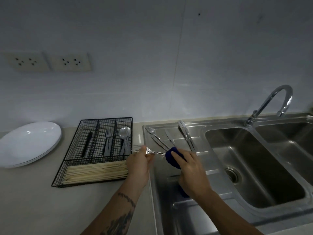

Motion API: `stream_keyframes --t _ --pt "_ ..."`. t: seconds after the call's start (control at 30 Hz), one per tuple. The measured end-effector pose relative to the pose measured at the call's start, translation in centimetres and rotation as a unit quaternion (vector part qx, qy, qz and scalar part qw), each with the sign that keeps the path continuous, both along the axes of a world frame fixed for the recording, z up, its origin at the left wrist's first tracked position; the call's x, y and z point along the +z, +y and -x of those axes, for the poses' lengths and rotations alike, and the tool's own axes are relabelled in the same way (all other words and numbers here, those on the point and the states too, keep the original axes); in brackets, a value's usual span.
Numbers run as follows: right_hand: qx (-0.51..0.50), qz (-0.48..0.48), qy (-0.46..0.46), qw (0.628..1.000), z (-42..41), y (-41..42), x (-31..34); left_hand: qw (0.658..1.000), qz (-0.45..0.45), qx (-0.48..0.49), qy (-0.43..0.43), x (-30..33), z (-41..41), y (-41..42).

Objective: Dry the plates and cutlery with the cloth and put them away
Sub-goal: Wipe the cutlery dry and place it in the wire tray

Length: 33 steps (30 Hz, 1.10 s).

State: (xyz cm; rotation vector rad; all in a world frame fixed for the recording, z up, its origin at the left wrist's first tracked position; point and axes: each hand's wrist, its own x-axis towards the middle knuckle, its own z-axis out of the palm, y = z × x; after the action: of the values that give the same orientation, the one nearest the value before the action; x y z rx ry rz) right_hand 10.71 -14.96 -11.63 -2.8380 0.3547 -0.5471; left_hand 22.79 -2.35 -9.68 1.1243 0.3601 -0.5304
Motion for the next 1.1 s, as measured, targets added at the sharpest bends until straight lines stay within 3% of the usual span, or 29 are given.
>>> stream_keyframes --t 0.23,0.33,0.5,0.7,0.83,0.93,1.1 --pt "0.042 -0.016 -0.037 0.998 -3.7 2.8 -0.4 0.994 -0.013 0.096 -0.045 -0.2 -4.2 4.1" --pt "0.055 -0.02 -0.04 0.997 -4.8 3.2 -0.6 0.988 -0.089 0.098 -0.082 0.0 -7.8 6.0" --pt "0.062 -0.055 -0.034 0.996 -6.9 3.5 -1.3 0.977 -0.201 0.041 -0.059 0.8 -14.7 7.0" --pt "0.04 -0.069 -0.023 0.997 -8.9 2.5 -1.3 0.879 -0.413 -0.121 -0.203 0.7 -19.0 6.1" --pt "0.03 -0.076 -0.011 0.997 -10.5 1.1 -1.5 0.829 -0.498 -0.153 -0.205 -0.5 -20.4 6.2" --pt "0.03 -0.081 -0.003 0.996 -11.4 0.2 -1.8 0.823 -0.517 -0.153 -0.18 -2.0 -20.6 6.0" --pt "0.022 -0.078 -0.001 0.997 -12.7 -0.6 -1.9 0.799 -0.542 -0.146 -0.216 -3.9 -20.0 6.1"
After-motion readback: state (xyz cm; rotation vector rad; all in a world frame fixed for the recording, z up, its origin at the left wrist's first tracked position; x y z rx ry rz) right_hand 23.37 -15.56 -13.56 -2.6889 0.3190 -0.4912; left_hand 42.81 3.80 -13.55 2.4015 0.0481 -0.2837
